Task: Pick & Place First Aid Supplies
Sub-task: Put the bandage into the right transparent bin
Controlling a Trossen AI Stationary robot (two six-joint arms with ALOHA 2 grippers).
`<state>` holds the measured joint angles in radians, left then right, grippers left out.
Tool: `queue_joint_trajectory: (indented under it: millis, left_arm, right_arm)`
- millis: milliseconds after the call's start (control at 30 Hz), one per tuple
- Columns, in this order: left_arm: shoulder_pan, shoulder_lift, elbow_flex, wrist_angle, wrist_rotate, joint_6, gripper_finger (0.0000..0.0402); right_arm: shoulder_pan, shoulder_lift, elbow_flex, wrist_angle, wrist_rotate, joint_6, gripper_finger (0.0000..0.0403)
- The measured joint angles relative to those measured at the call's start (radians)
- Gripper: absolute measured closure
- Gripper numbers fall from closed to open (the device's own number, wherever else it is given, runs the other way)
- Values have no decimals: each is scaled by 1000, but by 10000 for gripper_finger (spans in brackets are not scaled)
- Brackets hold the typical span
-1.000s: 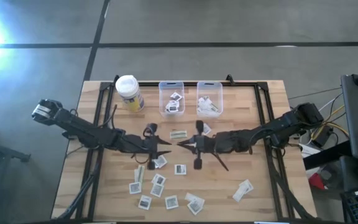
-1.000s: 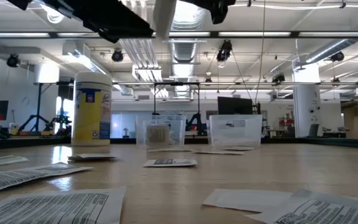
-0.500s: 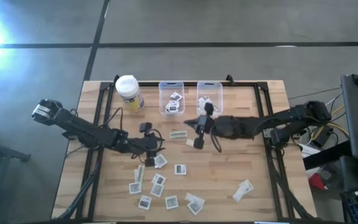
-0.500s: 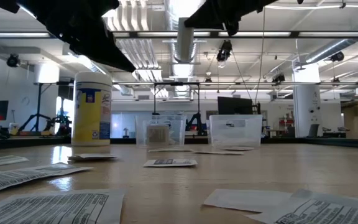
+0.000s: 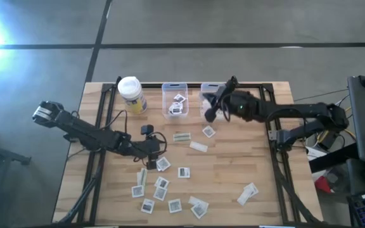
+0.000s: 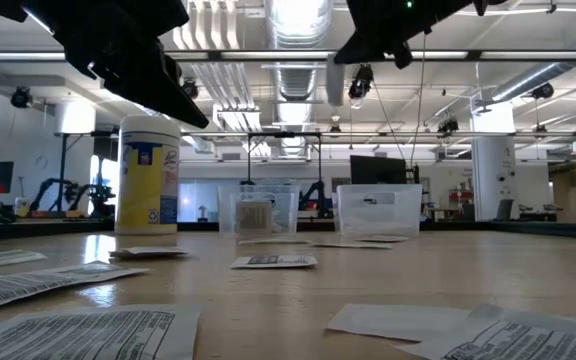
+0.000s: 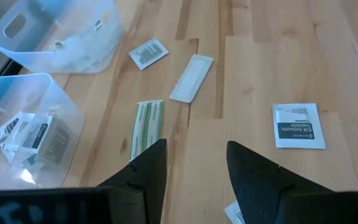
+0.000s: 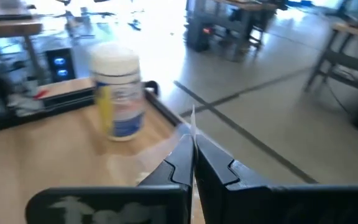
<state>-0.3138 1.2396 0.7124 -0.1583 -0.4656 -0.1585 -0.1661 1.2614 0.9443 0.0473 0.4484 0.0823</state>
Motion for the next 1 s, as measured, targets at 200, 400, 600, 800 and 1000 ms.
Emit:
queue_joint_trajectory:
  millis: [200,400,600,800,1000]
  left_arm:
    - [0,0,0,0,0,0,241]
    - [0,0,0,0,0,-2,241]
    - [0,0,0,0,0,-3,241]
    - [0,0,0,0,0,-12,241]
    - [0,0,0,0,0,-19,241]
  right_arm:
    - [-138,-4,0,-81,-4,110,394]
    - [-256,29,-5,-202,-100,263,394]
    - [-325,81,-5,-261,-221,369,394]
    - [-368,160,-6,-262,-373,408,394]
    - [-393,226,-6,-261,-447,434,394]
